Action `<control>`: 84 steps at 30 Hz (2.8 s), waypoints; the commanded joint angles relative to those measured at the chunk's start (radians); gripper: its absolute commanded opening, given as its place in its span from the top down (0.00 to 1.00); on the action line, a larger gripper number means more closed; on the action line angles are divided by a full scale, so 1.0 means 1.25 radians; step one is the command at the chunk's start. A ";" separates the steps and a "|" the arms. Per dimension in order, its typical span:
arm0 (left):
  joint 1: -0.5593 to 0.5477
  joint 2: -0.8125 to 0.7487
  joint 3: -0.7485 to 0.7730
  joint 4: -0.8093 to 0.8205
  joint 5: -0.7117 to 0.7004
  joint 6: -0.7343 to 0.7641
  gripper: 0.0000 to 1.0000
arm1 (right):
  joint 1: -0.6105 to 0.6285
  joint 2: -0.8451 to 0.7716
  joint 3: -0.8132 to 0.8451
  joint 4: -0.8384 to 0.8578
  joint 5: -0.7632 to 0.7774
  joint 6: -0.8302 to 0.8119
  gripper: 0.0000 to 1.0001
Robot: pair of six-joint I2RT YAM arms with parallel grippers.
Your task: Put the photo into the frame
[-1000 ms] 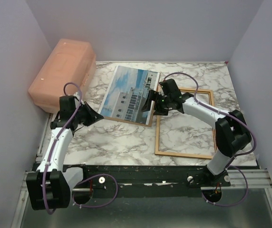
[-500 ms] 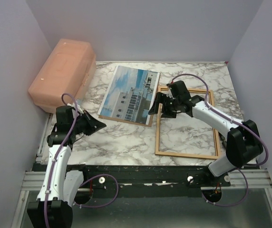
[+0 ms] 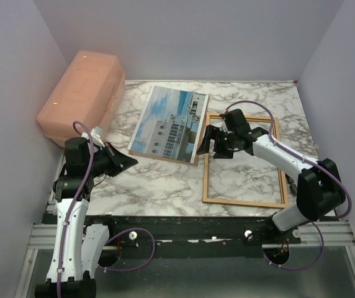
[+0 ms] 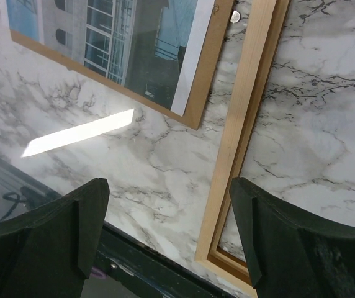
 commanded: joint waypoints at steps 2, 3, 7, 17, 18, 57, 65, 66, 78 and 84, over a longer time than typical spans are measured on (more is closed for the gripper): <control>-0.001 0.006 0.097 -0.073 0.015 0.026 1.00 | -0.008 -0.025 -0.017 -0.017 -0.029 -0.013 0.13; 0.000 0.004 0.101 -0.075 0.022 0.025 1.00 | -0.010 -0.023 -0.018 -0.017 -0.033 -0.011 0.13; -0.001 -0.022 0.078 -0.048 0.069 -0.010 1.00 | -0.019 -0.025 -0.022 -0.011 -0.053 -0.009 0.13; -0.001 -0.121 0.001 -0.137 0.026 0.001 1.00 | -0.026 -0.014 -0.056 0.007 -0.151 -0.019 0.13; -0.001 -0.136 -0.003 -0.159 0.006 0.009 1.00 | -0.026 -0.014 -0.065 0.016 -0.163 -0.017 0.13; -0.201 0.193 -0.142 0.045 -0.340 -0.106 0.58 | 0.093 0.212 0.056 0.053 -0.060 0.008 0.15; -0.217 0.385 -0.107 0.074 -0.420 -0.077 0.64 | 0.110 0.260 0.082 0.044 0.015 0.015 0.15; -0.217 0.397 -0.107 0.077 -0.422 -0.070 0.64 | 0.114 0.266 0.085 0.044 0.020 0.016 0.15; -0.217 0.460 -0.113 0.098 -0.414 -0.043 0.65 | 0.122 0.230 -0.069 0.263 -0.097 0.138 0.15; -0.217 0.486 -0.114 0.107 -0.402 -0.029 0.71 | 0.122 0.155 -0.165 0.446 -0.174 0.228 0.15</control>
